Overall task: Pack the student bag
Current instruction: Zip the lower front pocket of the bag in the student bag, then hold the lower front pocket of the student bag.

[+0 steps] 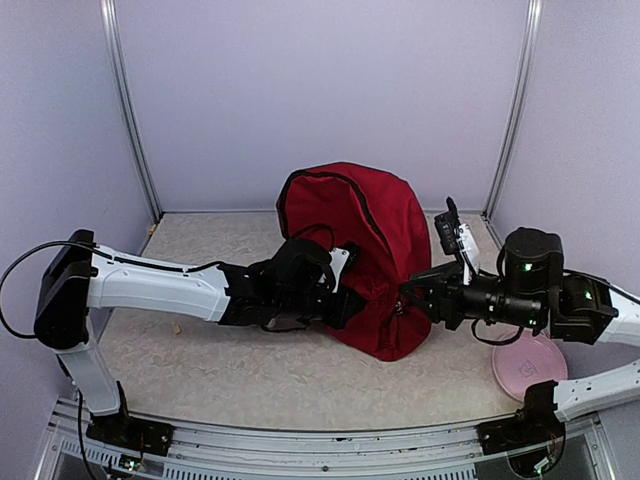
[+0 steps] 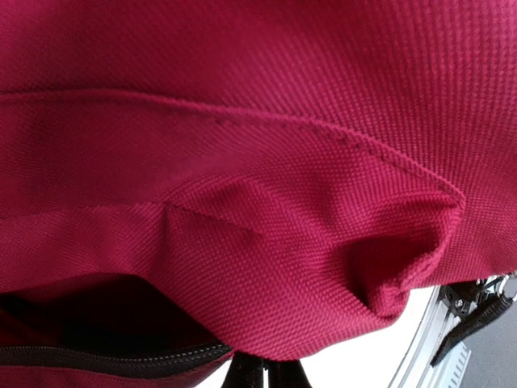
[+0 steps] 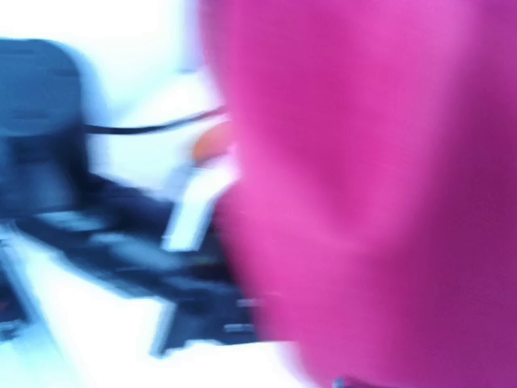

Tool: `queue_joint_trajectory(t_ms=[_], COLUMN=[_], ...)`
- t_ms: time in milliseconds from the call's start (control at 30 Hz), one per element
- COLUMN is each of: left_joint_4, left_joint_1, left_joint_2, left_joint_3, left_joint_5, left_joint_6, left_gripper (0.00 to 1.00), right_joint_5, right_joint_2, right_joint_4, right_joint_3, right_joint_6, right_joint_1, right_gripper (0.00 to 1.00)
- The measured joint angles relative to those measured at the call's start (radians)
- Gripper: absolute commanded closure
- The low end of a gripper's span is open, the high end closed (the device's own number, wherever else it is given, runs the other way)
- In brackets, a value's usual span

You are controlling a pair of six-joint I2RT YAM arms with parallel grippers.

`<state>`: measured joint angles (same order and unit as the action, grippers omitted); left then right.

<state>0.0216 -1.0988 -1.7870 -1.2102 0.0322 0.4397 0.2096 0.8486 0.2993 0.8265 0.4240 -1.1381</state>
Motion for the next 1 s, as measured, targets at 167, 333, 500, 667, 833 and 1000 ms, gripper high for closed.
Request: queue_joint_trajectory(t_ms=[167,333,500,667,833,1000], left_joint_4=[-0.003,-0.009,-0.011,-0.012,-0.023,-0.055], left_joint_1=[0.034,0.064,0.066,0.065,0.065,0.064], left_joint_2=[0.007,0.008,0.008,0.008,0.008,0.004], left_joint_3=[-0.002,-0.002,-0.002,-0.002,-0.004,-0.022], left_joint_5=[-0.023,-0.04,-0.052,-0.055,-0.069,-0.087], left_joint_6=[-0.023,-0.037,-0.046,-0.049,-0.066,-0.086], left_gripper=[1.0,1.0,1.0,1.0,1.0,1.0], right_joint_5=[-0.369,-0.373,-0.245,-0.1,-0.037,-0.002], right_joint_2=[0.058,0.223,0.257,0.296,0.415,0.477], right_joint_4=[-0.228,-0.252,-0.229,-0.226,-0.212,-0.219], right_joint_3=[-0.026,-0.026,-0.037,-0.051,-0.03,-0.008], right_joint_6=[-0.04,-0.106,-0.108,-0.093,-0.099,-0.126], right_joint_1=[-0.005,0.003,0.125,0.181,0.18,0.181], right_gripper=[0.66,0.71,0.63,0.41,0.37,0.61])
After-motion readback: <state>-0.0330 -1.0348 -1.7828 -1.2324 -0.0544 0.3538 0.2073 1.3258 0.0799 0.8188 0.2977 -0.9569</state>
